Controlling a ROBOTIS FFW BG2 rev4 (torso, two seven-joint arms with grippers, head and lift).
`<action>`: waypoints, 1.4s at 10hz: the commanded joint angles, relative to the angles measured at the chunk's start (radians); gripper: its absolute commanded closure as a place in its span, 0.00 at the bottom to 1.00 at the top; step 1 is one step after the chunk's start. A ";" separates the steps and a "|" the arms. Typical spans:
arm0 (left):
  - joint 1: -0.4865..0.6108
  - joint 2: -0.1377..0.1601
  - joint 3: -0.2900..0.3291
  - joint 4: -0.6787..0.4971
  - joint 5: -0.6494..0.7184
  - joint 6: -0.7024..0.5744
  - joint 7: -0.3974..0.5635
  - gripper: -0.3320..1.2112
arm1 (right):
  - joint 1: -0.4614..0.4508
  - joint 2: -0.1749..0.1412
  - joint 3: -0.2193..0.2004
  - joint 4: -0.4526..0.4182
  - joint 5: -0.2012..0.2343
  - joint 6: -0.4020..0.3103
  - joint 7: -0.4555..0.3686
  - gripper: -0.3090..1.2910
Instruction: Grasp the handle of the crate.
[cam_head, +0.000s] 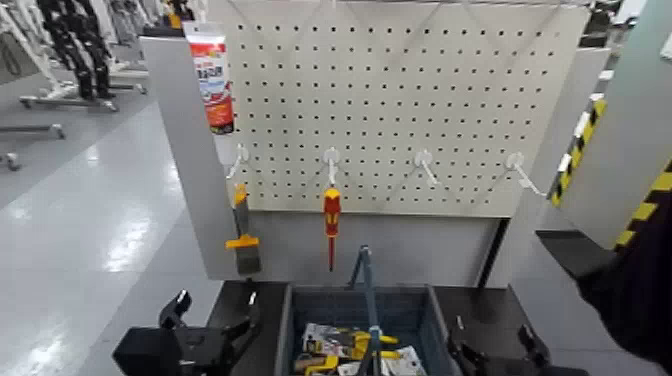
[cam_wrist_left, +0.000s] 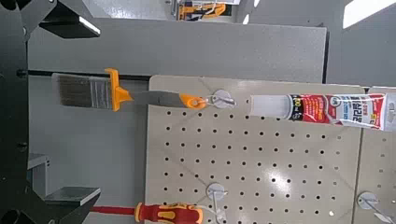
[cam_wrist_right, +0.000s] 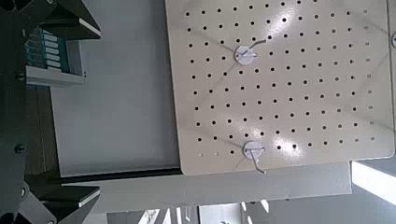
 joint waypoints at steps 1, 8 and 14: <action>-0.001 0.000 0.005 0.000 0.009 0.012 -0.015 0.29 | 0.001 0.000 -0.001 -0.001 0.004 0.002 0.000 0.27; -0.146 -0.026 0.107 0.003 0.398 0.396 -0.340 0.29 | -0.003 -0.002 0.005 0.002 0.001 0.009 0.004 0.27; -0.402 0.044 -0.019 0.224 0.978 0.719 -0.424 0.29 | -0.008 -0.005 0.013 0.008 -0.009 0.009 0.004 0.27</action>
